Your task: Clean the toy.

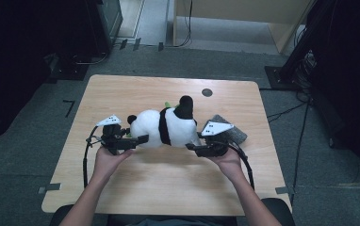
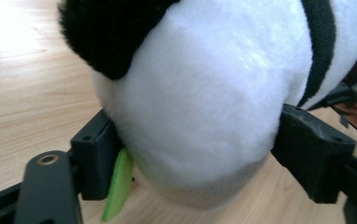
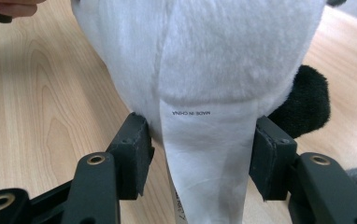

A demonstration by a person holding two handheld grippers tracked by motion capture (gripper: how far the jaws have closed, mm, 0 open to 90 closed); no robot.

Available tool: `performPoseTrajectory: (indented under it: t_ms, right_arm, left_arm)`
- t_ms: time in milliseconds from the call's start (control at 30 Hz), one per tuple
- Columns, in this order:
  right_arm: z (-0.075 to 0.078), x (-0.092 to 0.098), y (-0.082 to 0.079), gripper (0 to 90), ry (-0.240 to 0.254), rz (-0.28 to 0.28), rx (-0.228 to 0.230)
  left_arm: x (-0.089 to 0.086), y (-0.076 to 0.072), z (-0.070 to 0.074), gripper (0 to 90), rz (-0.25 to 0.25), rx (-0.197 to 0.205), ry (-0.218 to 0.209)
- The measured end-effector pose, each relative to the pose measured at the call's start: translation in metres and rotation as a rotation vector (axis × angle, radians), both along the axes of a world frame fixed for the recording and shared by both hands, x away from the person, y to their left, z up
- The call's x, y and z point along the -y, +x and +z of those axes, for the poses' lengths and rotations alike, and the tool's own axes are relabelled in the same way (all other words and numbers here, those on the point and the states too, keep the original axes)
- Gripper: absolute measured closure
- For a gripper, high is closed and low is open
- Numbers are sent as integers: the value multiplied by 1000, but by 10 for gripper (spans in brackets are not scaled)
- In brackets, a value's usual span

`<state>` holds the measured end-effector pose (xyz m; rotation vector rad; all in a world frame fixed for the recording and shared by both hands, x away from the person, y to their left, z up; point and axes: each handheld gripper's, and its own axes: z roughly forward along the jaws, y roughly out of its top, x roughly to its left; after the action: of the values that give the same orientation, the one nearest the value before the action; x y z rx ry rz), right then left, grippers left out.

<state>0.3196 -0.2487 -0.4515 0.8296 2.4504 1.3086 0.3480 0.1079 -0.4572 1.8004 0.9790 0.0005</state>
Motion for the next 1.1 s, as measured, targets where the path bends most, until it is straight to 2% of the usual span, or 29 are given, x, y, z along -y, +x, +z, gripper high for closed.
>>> performPoseTrajectory:
  t_ms: [67,133,167,200,333,367,467,500,567,700,767,867,900,967,1033,1100]
  right_arm:
    - [-1,1,2,472,17,-12,-37]
    - [-2,2,4,477,40,-27,-93]
    - [-2,2,5,479,52,-27,-115]
    - [-3,2,4,482,51,-24,-122]
    - [0,-1,1,483,32,-18,-94]
    - [0,-1,1,483,27,-24,-80]
    - [-3,-3,3,485,-13,-59,-69]
    - [-6,-4,5,488,-22,-73,-76]
    - [-8,-2,8,489,18,-77,-88]
    - [-8,-3,14,481,35,-92,-60]
    - [-8,-4,18,478,43,-95,-53]
    - [-8,-5,24,473,62,-106,-36]
    - [-8,-5,26,481,69,-112,-36]
    - [-7,-6,30,501,84,-113,-53]
    - [-4,-8,28,511,52,-113,-41]
    - [0,-9,24,513,54,-105,-40]
  left_arm:
    - [1,2,-1,200,17,-34,-15]
    - [1,5,-3,195,25,-104,-32]
    - [0,6,-5,195,23,-130,-28]
    - [1,6,-5,195,25,-136,-22]
    - [2,3,-6,180,21,-104,17]
    - [3,3,-9,176,19,-88,43]
    - [6,5,-16,175,13,-70,74]
    - [5,6,-17,174,3,-49,75]
    - [4,9,-18,174,15,-25,65]
    - [2,14,-21,170,54,10,57]
    - [2,17,-22,169,74,12,49]
    - [4,21,-23,176,95,-9,21]
    - [5,21,-22,192,102,-16,20]
    - [6,19,-15,216,104,-16,49]
    - [7,14,-7,227,110,20,61]
    - [5,9,-1,231,109,40,44]
